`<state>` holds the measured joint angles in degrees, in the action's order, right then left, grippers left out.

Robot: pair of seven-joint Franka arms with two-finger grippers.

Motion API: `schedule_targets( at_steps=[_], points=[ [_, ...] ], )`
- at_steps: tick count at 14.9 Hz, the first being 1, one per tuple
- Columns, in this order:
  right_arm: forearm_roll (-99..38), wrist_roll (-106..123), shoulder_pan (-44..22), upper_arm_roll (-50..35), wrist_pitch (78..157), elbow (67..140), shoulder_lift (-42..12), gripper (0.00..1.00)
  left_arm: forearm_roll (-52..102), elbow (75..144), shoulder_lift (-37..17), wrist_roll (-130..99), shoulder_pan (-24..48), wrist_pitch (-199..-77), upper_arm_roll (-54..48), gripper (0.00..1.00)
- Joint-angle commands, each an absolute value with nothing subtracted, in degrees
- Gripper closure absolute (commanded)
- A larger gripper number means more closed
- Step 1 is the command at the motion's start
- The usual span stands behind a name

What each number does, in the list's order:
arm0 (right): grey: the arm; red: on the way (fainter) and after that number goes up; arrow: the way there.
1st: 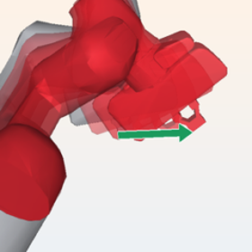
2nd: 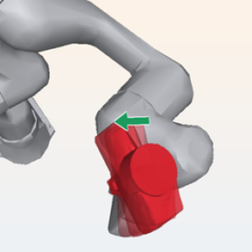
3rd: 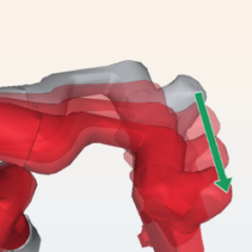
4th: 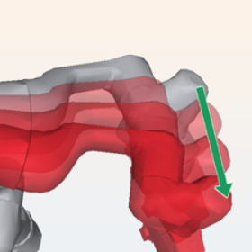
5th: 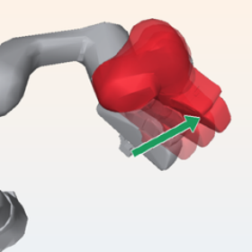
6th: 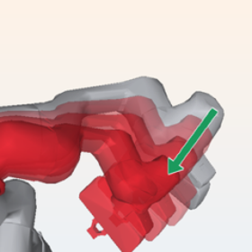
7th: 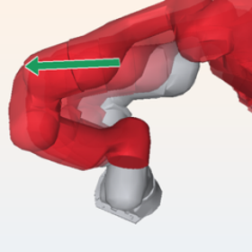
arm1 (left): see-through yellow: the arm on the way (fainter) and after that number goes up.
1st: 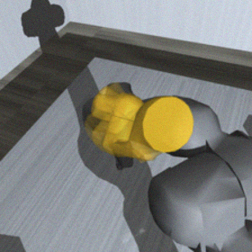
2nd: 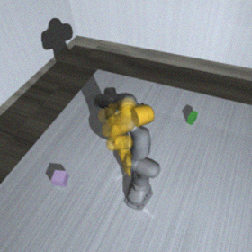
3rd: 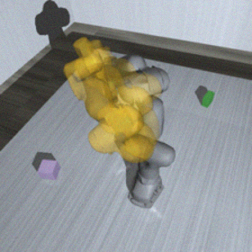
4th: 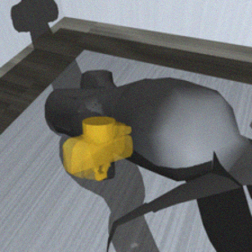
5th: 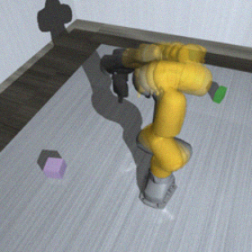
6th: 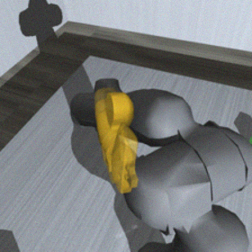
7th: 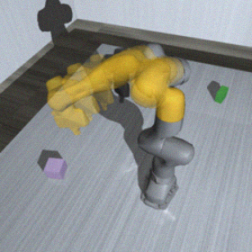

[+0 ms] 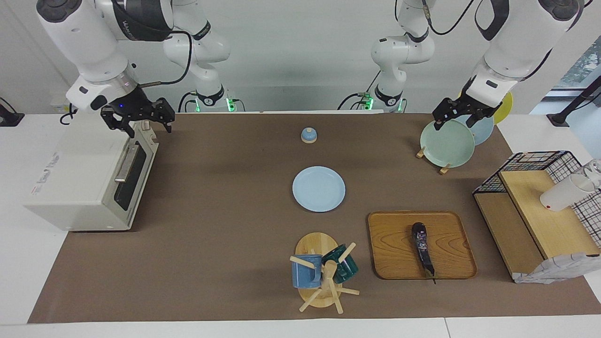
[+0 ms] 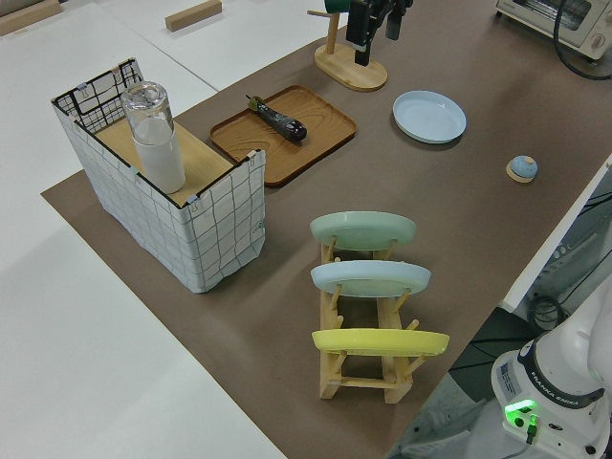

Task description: Put eggplant into oven

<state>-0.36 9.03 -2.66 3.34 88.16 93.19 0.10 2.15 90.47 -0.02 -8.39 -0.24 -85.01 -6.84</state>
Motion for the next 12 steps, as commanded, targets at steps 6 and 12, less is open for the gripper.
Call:
schedule_targets(
  at_steps=[6, 12],
  points=[
    [0.44, 7.73, -2.72, 3.34, 88.59, 94.04, 0.62, 0.00, 3.16, 93.51, -1.83, -7.03, -1.14, -94.03, -7.12, 0.00],
    [0.44, 7.73, -2.72, 3.34, 88.59, 94.04, 0.62, 0.00, 2.72, 91.05, -15.62, -5.19, -0.88, -106.41, -7.38, 0.00]
  ],
)
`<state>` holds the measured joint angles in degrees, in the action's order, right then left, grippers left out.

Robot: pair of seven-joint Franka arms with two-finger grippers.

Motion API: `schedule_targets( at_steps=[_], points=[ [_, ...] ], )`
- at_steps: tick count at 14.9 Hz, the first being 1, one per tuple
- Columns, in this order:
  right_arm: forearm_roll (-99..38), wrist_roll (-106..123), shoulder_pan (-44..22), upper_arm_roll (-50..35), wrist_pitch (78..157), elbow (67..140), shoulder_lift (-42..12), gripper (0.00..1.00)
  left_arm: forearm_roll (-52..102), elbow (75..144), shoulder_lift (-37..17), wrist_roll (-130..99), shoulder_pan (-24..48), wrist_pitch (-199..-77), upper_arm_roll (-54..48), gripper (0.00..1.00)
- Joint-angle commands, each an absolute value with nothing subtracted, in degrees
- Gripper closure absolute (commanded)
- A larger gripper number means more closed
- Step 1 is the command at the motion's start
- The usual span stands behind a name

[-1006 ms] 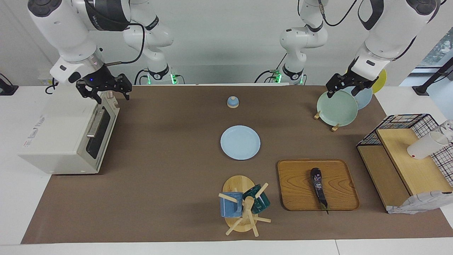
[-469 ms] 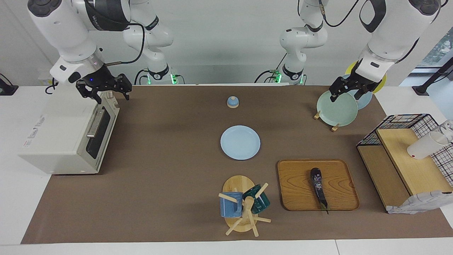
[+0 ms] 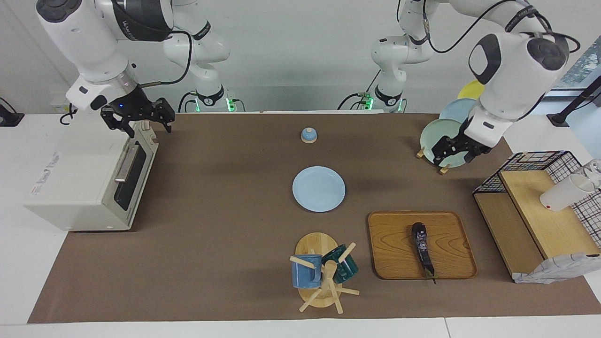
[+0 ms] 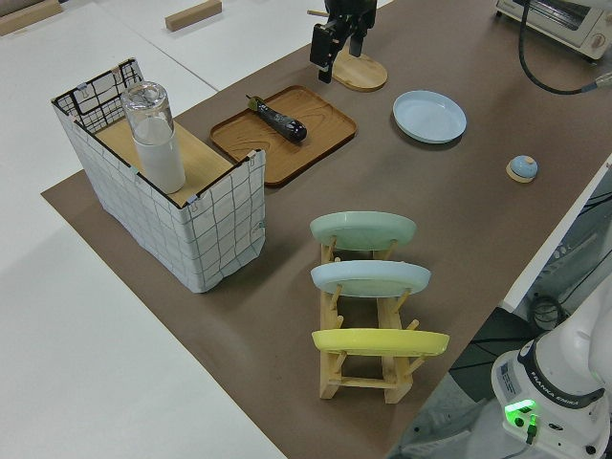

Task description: Put eggplant into oven

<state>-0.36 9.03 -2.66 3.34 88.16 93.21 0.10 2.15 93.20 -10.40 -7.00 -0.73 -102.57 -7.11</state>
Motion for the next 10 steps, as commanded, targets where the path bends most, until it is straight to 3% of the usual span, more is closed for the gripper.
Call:
schedule_targets(
  at_steps=[1, 3, 6, 10],
  points=[
    [0.44, 7.73, -2.72, 3.34, 88.59, 94.04, 0.62, 0.00, 2.81, 91.14, -17.38, -4.92, -0.88, -109.05, -7.47, 0.00],
    [0.44, 7.73, -2.72, 3.34, 88.59, 94.13, 0.62, 0.00, 2.64, 90.18, -22.03, -4.92, 0.34, -111.96, -7.65, 0.00],
    [0.44, 7.73, -2.72, 3.34, 88.59, 94.04, 0.62, 0.00, 1.94, 82.29, -31.00, -4.05, 2.19, -113.38, -7.56, 0.00],
    [0.44, 7.73, -2.72, 3.34, 88.59, 94.04, 0.62, 0.00, -2.90, 82.00, -34.54, -1.23, 2.46, -118.46, -7.73, 0.00]
  ],
)
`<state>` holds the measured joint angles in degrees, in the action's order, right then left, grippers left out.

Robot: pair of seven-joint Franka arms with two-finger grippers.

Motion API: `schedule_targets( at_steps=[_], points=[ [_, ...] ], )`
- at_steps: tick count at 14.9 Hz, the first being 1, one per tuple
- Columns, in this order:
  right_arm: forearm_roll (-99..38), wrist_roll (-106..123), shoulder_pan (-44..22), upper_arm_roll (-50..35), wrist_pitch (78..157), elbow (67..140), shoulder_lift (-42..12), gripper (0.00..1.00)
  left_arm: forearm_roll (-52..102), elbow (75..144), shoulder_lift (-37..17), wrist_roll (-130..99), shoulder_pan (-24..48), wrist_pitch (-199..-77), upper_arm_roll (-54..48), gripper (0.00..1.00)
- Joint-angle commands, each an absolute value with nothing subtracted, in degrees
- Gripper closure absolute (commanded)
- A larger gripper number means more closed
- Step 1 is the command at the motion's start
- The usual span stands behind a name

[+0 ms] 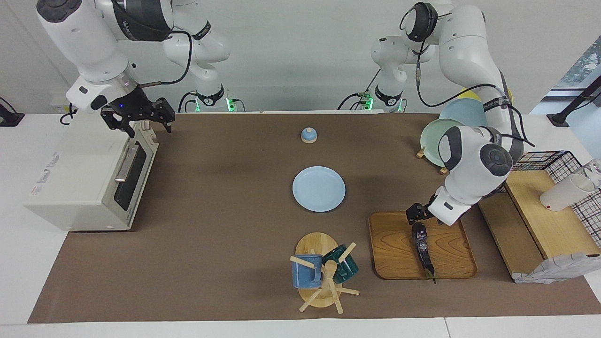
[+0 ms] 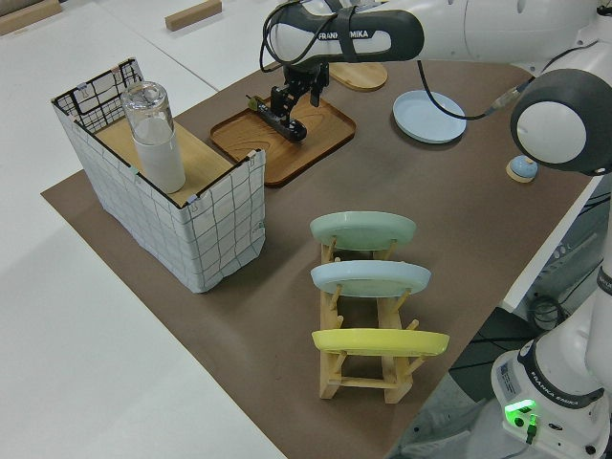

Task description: Put eggplant into oven

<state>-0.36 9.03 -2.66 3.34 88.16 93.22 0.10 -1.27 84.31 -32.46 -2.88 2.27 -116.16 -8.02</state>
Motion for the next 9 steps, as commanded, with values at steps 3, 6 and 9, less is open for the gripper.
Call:
schedule_targets(
  at_steps=[3, 6, 9],
  points=[
    [0.44, 7.73, -2.72, 3.34, 88.59, 94.04, 0.62, 0.00, -4.56, 83.05, -35.07, 0.69, 2.55, -120.49, -7.65, 0.00],
    [0.44, 7.73, -2.72, 3.34, 88.59, 94.13, 0.62, 0.00, -5.27, 87.09, -34.54, 1.05, 2.81, -123.83, -7.65, 0.00],
    [0.44, 7.73, -2.72, 3.34, 88.59, 94.13, 0.62, 0.00, -5.27, 87.89, -34.45, 1.05, 2.90, -125.16, -7.73, 0.00]
  ],
)
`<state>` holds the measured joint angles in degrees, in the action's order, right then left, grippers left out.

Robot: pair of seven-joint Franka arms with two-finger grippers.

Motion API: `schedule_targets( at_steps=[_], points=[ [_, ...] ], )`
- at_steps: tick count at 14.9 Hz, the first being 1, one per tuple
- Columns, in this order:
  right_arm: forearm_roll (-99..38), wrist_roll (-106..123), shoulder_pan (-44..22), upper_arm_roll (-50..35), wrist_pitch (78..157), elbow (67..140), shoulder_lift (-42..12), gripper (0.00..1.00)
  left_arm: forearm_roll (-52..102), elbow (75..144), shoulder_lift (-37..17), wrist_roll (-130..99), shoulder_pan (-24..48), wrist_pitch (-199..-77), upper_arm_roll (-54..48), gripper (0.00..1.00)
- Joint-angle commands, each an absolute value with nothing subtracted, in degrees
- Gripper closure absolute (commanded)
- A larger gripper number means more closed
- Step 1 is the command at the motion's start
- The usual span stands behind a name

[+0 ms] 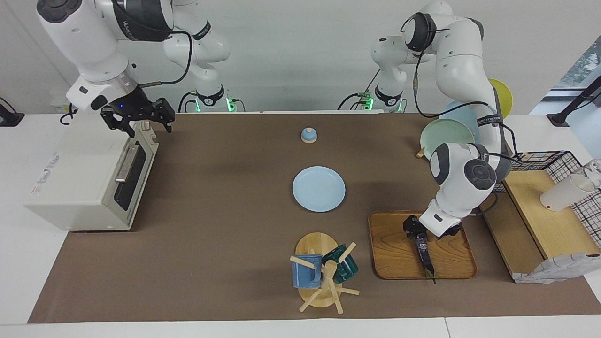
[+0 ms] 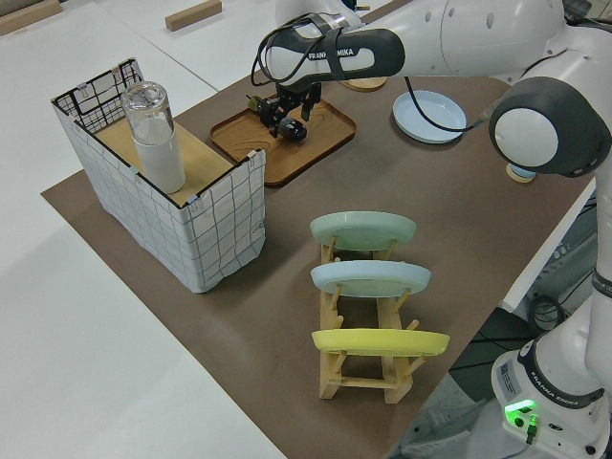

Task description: Put eggplant into oven

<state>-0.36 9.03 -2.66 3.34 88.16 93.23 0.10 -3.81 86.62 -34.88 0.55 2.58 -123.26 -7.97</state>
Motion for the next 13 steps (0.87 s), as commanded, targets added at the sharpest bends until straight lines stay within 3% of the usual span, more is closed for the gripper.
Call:
schedule_targets(
  at_steps=[1, 7, 10, 11, 12, 13],
  points=[
    [0.44, 8.08, -2.72, 3.34, 88.59, 94.13, 0.62, 0.00, -5.27, 87.89, -34.45, 1.05, 2.81, -125.16, -7.65, 0.01],
    [0.44, 7.91, -2.64, 3.25, 87.89, 94.66, 0.79, 0.00, -5.89, 88.50, -34.37, 2.20, 2.90, -125.51, -7.65, 0.14],
    [0.44, 8.17, -2.55, 3.34, 88.50, 94.57, 0.79, 0.00, -5.98, 88.51, -34.37, 2.20, 2.90, -125.51, -7.65, 0.29],
    [0.44, 7.65, -2.64, 3.34, 89.90, 95.01, 0.88, 0.03, -5.98, 88.51, -34.37, 2.20, 2.90, -125.42, -7.65, 0.39],
    [0.44, 7.73, -2.55, 3.34, 91.74, 95.97, 1.05, 0.51, -6.24, 88.51, -34.28, 2.20, 2.90, -125.42, -7.65, 0.54],
    [1.22, 8.17, -2.64, 3.43, 92.63, 97.11, 1.32, 0.80, -6.24, 88.16, -34.28, 2.28, 2.90, -124.72, -7.65, 0.74]
  ],
)
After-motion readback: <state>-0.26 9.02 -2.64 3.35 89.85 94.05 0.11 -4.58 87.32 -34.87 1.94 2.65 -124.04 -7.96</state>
